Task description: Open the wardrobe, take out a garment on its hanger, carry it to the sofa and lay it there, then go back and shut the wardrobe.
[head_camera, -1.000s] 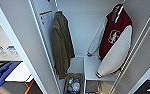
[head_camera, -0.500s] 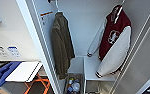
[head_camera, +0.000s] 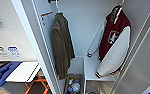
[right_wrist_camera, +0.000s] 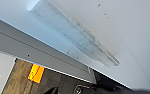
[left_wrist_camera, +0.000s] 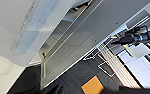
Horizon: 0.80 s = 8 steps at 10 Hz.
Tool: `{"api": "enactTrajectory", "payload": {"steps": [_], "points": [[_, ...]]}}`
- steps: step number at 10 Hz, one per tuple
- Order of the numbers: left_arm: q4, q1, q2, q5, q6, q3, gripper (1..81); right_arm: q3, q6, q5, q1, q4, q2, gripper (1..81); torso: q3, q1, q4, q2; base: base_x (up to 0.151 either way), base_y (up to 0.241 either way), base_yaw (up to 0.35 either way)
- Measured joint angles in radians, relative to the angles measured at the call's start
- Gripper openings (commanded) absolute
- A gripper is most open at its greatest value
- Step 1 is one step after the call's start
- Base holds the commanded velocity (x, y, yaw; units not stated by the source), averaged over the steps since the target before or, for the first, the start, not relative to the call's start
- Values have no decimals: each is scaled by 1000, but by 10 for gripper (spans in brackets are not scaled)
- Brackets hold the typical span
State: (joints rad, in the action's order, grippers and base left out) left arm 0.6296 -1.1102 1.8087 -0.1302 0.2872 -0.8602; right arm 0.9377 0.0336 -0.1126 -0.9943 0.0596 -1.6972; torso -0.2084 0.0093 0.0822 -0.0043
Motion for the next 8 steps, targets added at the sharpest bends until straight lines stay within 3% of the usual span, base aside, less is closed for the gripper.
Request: {"api": "enactTrajectory", "payload": {"steps": [4, 8], "points": [[2, -69, 89, -4, 1, -142, 811, 119, -6, -32, -54, 3, -5, 811, 1, -1, 0, 0, 0, 0, 0], [2, -123, 233, -12, 3, -335, 811, 283, -10, -42, -121, 7, -118, 811, 1, -2, 0, -1, 0, 0, 0]]}}
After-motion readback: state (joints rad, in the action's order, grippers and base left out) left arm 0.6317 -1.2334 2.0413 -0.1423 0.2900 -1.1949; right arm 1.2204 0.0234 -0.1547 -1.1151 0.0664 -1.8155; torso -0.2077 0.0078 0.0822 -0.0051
